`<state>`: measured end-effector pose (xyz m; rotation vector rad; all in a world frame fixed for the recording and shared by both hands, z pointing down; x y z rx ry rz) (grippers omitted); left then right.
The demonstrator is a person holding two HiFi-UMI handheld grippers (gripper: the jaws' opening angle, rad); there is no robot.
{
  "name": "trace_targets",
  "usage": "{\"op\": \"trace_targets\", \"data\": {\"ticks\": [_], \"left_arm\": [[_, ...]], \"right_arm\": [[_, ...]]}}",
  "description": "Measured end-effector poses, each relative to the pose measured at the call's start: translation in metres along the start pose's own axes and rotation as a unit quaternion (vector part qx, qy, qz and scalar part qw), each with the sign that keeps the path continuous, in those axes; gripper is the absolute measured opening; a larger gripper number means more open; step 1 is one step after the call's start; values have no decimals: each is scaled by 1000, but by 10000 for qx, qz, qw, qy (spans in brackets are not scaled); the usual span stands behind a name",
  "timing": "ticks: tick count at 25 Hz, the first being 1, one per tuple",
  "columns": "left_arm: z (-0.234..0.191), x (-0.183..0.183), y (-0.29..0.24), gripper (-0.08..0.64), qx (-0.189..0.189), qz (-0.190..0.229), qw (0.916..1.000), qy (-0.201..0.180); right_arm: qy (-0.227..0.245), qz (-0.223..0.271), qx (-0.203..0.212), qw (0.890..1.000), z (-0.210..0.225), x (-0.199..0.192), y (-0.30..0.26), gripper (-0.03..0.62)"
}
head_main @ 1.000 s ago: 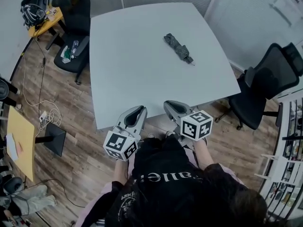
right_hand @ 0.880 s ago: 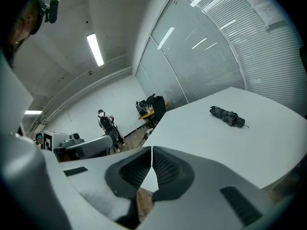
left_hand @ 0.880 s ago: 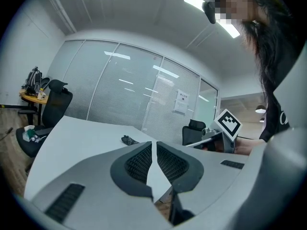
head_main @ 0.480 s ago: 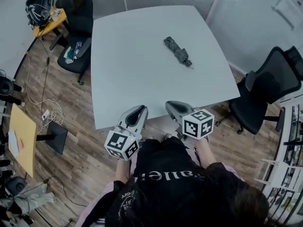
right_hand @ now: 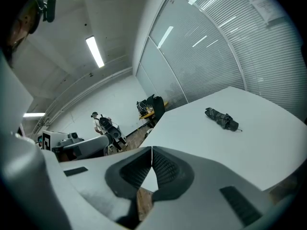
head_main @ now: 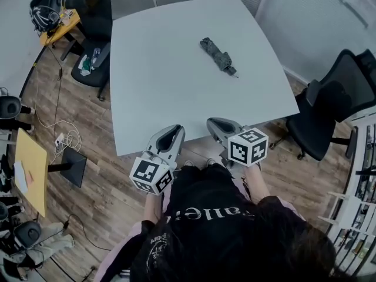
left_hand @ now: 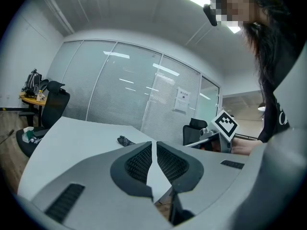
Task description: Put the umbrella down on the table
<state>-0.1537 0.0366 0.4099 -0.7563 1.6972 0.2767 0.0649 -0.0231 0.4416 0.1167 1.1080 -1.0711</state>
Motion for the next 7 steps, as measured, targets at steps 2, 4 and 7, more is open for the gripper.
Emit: {"op": "trace_targets", "data": {"ticks": [2,4,7], "left_arm": [[1,1,-1,34,0,-3,10000,-16],[1,1,-3,34,5,0,10000,-35],[1,1,-5,34,19,11,10000,-71]], "right_arm": [[-12,27,5,10000,1,1,1,23],[-9,52,14,10000,3,3,1,23],[14,89,24,10000,7,5,1,23]]}}
Point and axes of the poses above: the fingertips, and each gripper's own axes: y backward along the fingers, z to its right, x out of its top, the point moved 10 cm from there along y, backward along the fingers, and after that the axes turned 1 degree about -x, right-handed, at the moved point
